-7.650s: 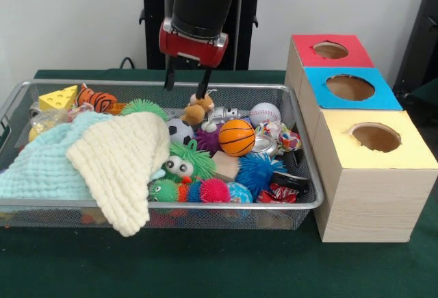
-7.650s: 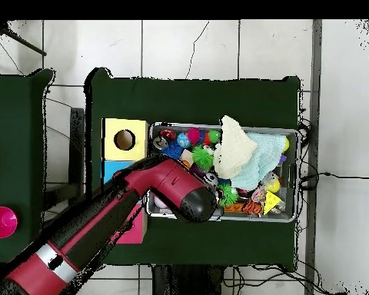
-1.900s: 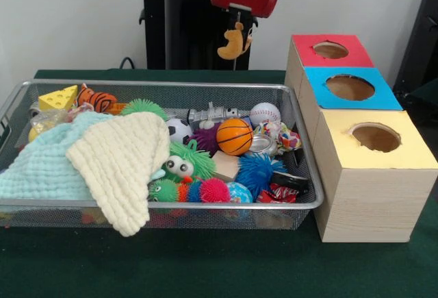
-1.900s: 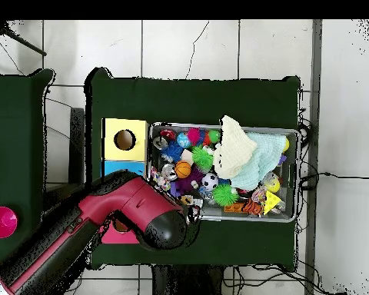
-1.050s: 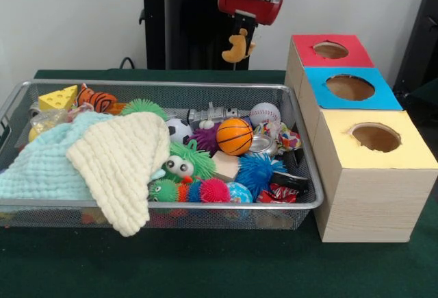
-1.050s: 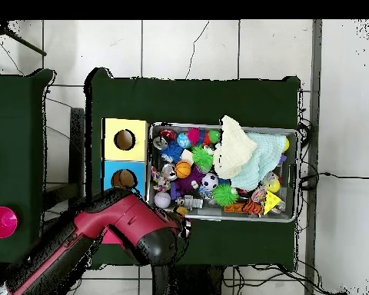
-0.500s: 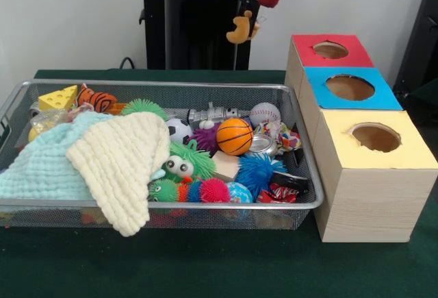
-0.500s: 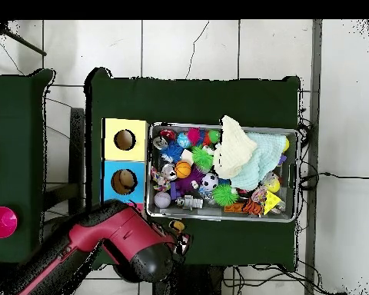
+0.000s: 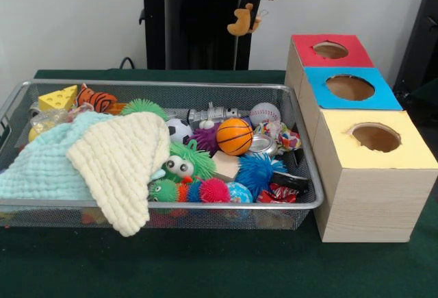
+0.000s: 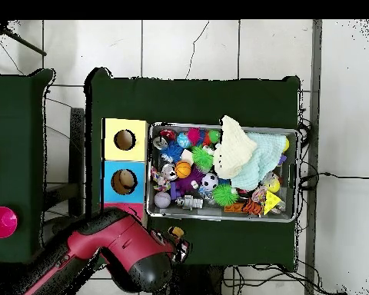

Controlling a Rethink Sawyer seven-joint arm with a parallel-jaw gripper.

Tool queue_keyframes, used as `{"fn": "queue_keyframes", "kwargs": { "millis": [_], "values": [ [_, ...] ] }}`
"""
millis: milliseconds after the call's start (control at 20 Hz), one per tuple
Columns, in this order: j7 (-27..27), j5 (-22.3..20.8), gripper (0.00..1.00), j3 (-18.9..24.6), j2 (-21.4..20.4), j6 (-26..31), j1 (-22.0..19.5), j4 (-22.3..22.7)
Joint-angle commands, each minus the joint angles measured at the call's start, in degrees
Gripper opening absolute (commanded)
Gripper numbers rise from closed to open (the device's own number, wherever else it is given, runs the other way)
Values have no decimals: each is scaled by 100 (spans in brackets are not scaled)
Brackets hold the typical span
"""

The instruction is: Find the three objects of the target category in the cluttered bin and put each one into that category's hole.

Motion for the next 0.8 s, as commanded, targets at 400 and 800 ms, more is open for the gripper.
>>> {"fn": "queue_keyframes", "kwargs": {
  "millis": [400,800],
  "values": [
    [2409,487,0,332,194,-329,-4,-115],
    [2475,649,0,-177,496,-723,-45,-74]
  ]
}}
